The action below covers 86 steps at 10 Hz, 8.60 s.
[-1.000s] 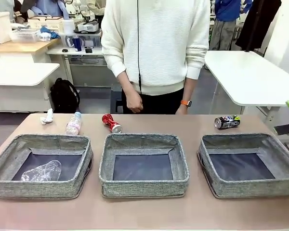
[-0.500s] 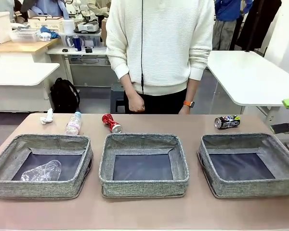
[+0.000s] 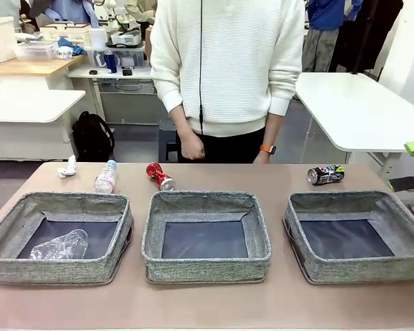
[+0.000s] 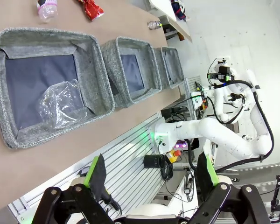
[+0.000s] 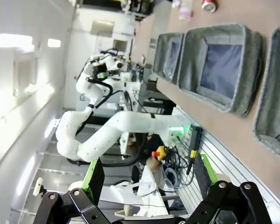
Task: Sort the waste into the appropriate baskets.
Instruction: Pick up the waste item pointed out by the person.
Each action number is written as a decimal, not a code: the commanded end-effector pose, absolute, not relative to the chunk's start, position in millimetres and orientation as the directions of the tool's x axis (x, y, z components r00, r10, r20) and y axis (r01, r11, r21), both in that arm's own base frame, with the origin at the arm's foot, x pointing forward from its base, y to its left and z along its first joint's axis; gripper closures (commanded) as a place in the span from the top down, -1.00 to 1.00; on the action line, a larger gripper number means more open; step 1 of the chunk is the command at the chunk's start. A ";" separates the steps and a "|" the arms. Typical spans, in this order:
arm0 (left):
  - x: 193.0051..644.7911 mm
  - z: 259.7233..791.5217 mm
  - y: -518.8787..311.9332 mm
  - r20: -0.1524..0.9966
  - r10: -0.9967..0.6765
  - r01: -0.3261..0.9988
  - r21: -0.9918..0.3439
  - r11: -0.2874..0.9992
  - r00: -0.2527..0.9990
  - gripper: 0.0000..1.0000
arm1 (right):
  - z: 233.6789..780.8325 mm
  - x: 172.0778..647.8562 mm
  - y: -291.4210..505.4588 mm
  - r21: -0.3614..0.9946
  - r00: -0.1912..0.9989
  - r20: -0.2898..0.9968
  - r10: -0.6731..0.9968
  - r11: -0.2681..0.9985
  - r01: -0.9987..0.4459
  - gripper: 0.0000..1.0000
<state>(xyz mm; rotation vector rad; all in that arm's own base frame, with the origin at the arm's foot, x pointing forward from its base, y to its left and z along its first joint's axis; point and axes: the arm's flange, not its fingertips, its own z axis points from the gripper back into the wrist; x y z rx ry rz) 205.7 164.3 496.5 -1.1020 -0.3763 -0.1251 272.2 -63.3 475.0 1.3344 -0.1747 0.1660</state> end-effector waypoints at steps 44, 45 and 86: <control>642.0 319.7 64.2 0.429 -0.305 0.305 0.071 0.950 0.850 1.00 | 476.4 277.4 -61.9 0.948 0.972 0.236 0.001 0.221 -0.231 1.00; 645.7 315.8 66.4 0.436 -0.290 0.290 0.068 0.955 0.852 1.00 | 476.4 277.4 -61.9 0.948 0.972 0.236 0.001 0.221 -0.231 1.00; 393.1 604.4 -253.5 0.392 -0.088 0.291 -0.497 0.817 0.916 -0.93 | 584.9 188.9 -205.6 0.880 0.853 0.445 -0.272 0.307 -0.361 1.00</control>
